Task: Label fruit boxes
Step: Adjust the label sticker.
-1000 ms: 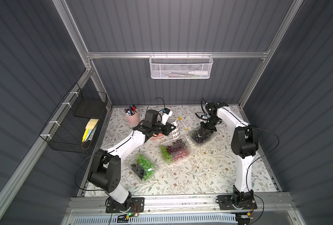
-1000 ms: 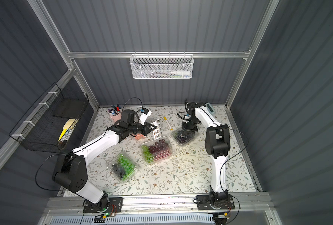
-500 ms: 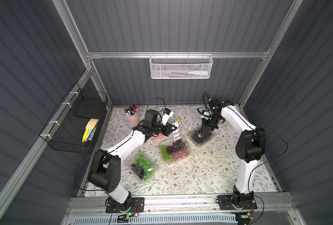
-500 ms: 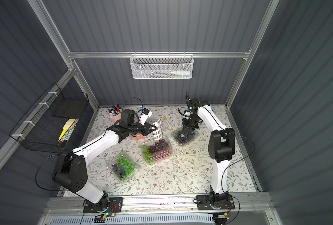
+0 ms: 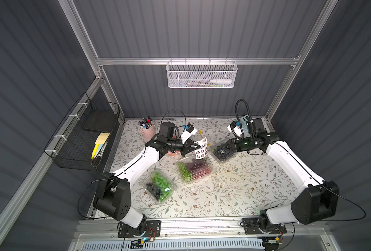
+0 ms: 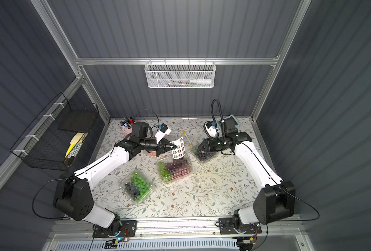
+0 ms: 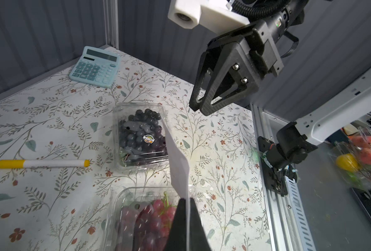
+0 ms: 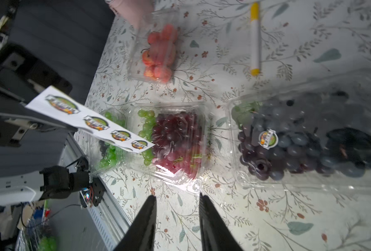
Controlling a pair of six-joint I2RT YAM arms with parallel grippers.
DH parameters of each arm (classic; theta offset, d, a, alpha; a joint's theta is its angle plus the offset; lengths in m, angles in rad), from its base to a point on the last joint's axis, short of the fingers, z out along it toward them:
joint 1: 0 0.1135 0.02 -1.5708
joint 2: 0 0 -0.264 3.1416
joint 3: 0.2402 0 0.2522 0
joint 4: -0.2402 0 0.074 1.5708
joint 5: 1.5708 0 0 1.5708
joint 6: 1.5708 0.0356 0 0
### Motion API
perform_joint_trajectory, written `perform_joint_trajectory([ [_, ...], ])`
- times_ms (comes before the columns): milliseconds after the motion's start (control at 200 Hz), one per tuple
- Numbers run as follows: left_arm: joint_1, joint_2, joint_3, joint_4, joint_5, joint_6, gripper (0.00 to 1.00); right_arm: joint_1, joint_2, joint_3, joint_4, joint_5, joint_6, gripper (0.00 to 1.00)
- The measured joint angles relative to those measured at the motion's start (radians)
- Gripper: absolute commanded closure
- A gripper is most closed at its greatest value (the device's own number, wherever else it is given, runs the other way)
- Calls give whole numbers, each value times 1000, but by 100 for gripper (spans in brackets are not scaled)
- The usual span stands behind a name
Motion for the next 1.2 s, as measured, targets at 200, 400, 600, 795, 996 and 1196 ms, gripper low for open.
perform_joint_trajectory([
  [200, 0, -7, 0, -32, 90, 109, 100, 46, -201, -172, 197, -166, -98, 46],
  [400, -10, -7, 0, -61, 170, 179, 100, 46, -270, -256, 312, -297, -178, 43],
  [600, -32, -7, 0, -73, 225, 219, 100, 51, -209, -220, 320, -346, -232, 41],
  [795, -48, -7, 0, -76, 249, 233, 100, 99, -111, -139, 289, -385, -306, 41],
  [996, -56, -7, 0, -76, 250, 240, 100, 106, -69, -125, 262, -444, -351, 46],
  [1196, -67, -7, 0, -69, 251, 239, 100, 107, -41, -116, 213, -478, -395, 66],
])
